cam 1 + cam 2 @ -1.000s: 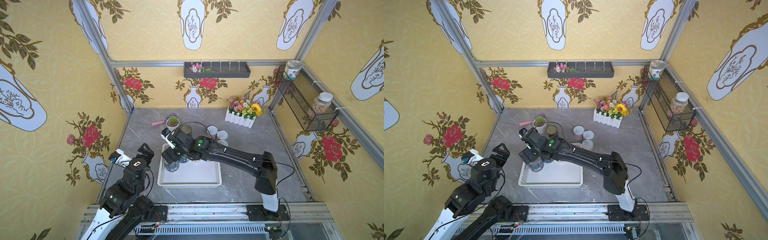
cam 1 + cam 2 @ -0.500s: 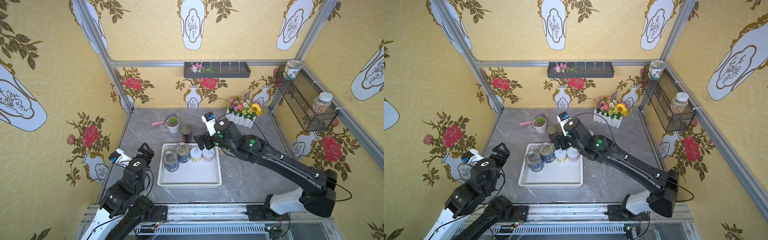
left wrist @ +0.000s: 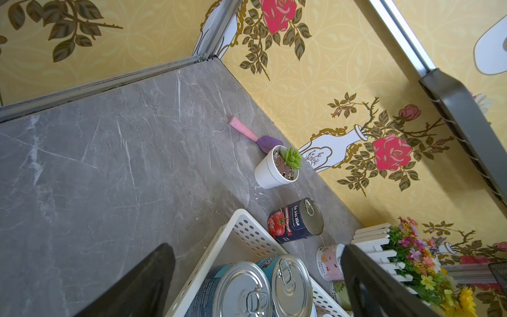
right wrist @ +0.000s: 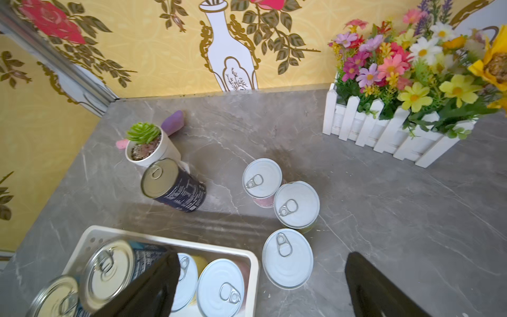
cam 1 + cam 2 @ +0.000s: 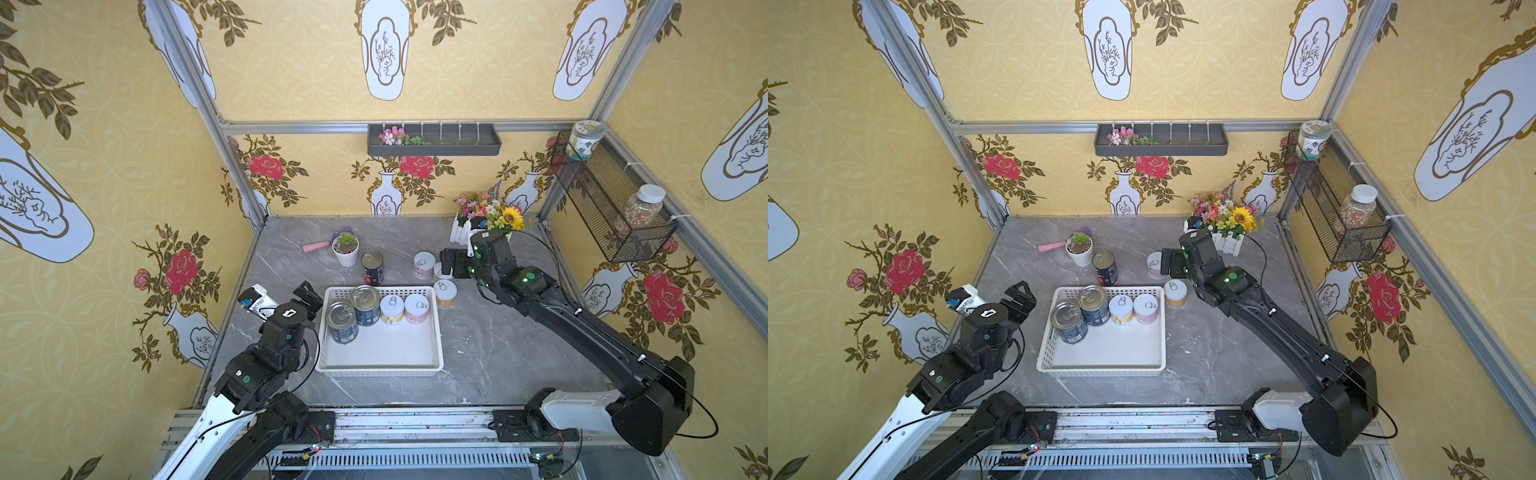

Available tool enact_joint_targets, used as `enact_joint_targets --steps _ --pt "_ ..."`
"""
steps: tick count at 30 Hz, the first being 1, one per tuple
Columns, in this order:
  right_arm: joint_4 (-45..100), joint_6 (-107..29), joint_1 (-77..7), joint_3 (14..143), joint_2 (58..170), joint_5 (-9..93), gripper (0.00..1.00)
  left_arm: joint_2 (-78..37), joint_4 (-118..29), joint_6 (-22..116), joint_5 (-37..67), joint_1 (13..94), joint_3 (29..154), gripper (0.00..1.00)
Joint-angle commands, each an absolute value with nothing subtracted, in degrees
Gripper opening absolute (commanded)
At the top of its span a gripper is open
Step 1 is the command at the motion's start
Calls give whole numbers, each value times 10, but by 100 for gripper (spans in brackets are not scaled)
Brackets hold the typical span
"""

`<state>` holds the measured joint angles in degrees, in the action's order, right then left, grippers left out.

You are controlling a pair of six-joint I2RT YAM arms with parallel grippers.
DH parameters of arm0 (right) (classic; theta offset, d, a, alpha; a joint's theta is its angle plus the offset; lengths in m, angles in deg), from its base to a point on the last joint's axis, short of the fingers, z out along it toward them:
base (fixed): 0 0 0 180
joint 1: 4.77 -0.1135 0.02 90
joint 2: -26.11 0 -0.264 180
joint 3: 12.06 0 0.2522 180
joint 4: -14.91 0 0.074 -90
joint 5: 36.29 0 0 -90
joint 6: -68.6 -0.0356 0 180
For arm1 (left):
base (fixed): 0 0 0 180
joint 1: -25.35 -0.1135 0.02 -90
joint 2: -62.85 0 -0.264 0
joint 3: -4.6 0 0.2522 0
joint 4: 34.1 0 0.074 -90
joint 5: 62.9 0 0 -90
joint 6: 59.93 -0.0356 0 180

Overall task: Put the canned food in the basket
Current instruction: Pick up the canned food from the center of the board.

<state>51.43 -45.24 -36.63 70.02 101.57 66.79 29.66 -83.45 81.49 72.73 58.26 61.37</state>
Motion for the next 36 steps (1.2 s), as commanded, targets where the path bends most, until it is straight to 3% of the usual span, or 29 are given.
enact_joint_targets --steps 1,10,14,21,31,36 --pt "516 -460 -350 705 1031 678 97 273 -817 794 708 582 621 100" --pt "505 -462 -324 682 1057 648 97 252 -798 774 684 582 620 100" --pt "521 -450 -323 708 1101 607 97 250 -798 773 684 582 620 100" --pt "517 -400 -317 747 1192 631 97 250 -786 768 678 582 614 100" --pt "607 -370 -290 931 1357 638 97 234 -790 768 682 582 618 100" --pt "551 -366 -282 878 1354 603 97 240 -781 763 676 582 616 100"
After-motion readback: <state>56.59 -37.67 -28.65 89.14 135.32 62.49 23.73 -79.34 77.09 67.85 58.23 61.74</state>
